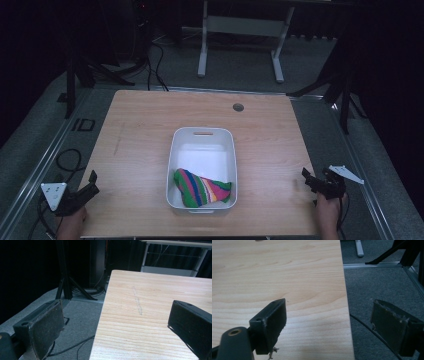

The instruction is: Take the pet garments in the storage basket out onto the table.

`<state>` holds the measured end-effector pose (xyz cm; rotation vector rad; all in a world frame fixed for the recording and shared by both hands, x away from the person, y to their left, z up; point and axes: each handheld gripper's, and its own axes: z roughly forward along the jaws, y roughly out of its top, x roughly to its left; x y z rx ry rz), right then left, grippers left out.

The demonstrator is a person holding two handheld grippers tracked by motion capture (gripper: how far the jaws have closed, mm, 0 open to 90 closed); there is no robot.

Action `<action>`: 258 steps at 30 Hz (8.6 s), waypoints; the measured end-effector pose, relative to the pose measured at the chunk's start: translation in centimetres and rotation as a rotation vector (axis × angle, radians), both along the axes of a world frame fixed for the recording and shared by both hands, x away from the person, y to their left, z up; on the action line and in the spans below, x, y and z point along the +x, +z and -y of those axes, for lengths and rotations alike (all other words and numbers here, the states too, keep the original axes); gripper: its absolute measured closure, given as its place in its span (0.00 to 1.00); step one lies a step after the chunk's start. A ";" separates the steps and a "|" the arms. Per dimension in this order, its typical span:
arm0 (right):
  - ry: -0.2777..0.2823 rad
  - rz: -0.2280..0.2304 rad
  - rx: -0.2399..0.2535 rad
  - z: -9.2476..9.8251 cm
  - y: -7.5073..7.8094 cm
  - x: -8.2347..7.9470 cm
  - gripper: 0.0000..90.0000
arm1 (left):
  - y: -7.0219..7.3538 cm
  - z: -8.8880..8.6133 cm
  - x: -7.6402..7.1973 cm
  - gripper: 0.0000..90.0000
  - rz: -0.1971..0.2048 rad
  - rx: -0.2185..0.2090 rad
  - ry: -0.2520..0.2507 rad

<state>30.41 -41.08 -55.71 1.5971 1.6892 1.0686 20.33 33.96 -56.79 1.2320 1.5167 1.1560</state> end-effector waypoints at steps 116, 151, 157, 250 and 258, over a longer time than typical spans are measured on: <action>1.427 -0.288 -0.284 -31.8 8.7 2.6 0.14 | 0.0 -0.1 -0.1 0.01 0.005 -0.005 -0.024; 1.455 -0.408 -0.584 -37.7 6.8 1.7 0.91 | 0.0 -0.1 0.0 0.01 0.007 -0.008 -0.026; 1.427 -0.322 -0.537 -36.2 9.2 1.8 0.91 | 0.0 -0.1 0.0 0.01 0.004 -0.006 -0.024; 0.660 -0.102 -0.132 -11.6 4.3 9.3 0.91 | 0.0 -0.1 -0.1 0.01 0.006 0.004 -0.027; 0.636 -0.146 -0.092 -12.1 0.9 9.7 0.90 | 0.0 0.0 -0.1 0.01 0.006 0.004 -0.026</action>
